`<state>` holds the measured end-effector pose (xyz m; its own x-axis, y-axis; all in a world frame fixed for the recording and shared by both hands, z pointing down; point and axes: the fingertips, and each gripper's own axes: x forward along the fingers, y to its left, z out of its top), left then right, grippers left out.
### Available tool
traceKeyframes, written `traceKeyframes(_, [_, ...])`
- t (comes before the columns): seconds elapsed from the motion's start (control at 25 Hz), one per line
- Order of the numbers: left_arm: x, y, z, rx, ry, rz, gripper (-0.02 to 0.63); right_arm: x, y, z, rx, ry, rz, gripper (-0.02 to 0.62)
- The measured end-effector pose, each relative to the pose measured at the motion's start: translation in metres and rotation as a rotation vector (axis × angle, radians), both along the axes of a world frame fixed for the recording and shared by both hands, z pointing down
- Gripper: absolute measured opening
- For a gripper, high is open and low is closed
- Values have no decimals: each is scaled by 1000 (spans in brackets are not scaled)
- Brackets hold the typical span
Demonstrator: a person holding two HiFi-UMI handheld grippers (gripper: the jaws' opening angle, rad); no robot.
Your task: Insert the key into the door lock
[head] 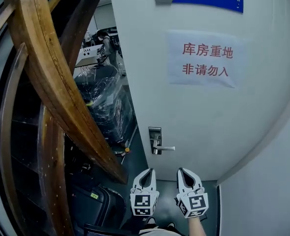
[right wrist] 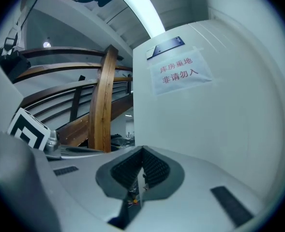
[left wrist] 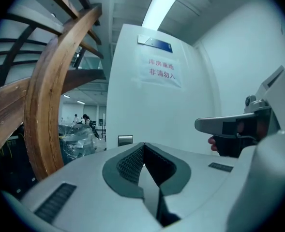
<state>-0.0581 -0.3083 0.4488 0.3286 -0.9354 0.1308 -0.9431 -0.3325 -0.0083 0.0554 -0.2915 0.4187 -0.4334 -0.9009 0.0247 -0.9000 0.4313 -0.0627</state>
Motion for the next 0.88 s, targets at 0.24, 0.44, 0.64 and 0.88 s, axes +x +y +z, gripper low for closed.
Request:
traceKeyframes(0.24, [10, -8, -25, 52, 33, 20, 5, 2, -4, -21, 48, 23, 24, 5])
traceKeyframes(0.44, [15, -15, -36, 68, 39, 25, 5, 10, -10, -30, 61, 35, 54, 5])
traceKeyframes(0.64, [17, -22, -38, 69, 45, 31, 5, 15, -17, -33, 65, 40, 71, 5])
traceKeyframes(0.88, [16, -27, -39, 67, 60, 30, 5, 14, -22, -38, 78, 42, 69, 5])
